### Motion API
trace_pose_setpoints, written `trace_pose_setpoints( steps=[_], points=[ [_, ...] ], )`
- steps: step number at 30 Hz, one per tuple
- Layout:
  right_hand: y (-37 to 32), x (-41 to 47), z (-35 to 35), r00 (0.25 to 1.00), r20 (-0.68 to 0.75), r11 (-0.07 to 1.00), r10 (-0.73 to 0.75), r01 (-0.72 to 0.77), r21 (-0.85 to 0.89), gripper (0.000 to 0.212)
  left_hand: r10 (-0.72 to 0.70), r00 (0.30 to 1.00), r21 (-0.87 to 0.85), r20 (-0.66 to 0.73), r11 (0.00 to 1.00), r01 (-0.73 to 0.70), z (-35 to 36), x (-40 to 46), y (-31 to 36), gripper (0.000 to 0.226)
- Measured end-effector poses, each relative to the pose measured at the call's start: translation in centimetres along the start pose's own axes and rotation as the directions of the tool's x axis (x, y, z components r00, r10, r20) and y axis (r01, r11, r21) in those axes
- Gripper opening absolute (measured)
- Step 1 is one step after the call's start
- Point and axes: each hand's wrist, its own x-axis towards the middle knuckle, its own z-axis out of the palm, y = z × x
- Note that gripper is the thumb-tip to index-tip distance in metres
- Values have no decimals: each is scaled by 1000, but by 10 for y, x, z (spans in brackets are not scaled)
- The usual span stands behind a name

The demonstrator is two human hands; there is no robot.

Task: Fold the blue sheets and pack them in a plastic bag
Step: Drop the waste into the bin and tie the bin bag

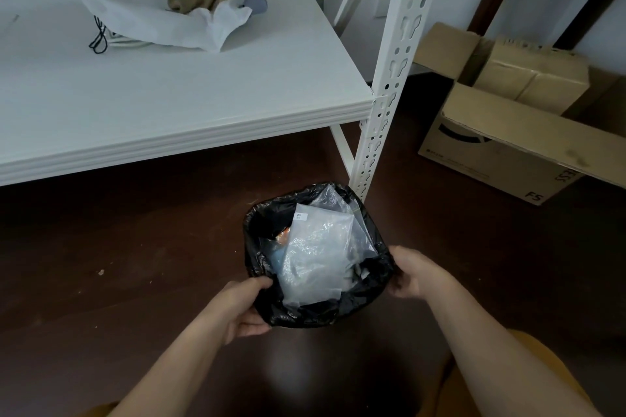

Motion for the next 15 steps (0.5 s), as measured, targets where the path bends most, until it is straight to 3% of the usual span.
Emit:
trace_pose_setpoints(
  steps=[7, 12, 15],
  points=[
    [4, 5, 0, 999, 1, 999, 45, -45, -20, 11, 229, 973, -117, -11, 966, -229, 0, -3, 11, 14],
    [1, 1, -1, 997, 0, 997, 77, -77, -2, 13, 269, 954, -466, 132, 866, -180, 5, -2, 19, 13],
    [0, -1, -1, 995, 2, 995, 96, -96, 19, 12, 309, 939, -512, 154, 837, -191, 9, -1, 22, 18]
  ],
)
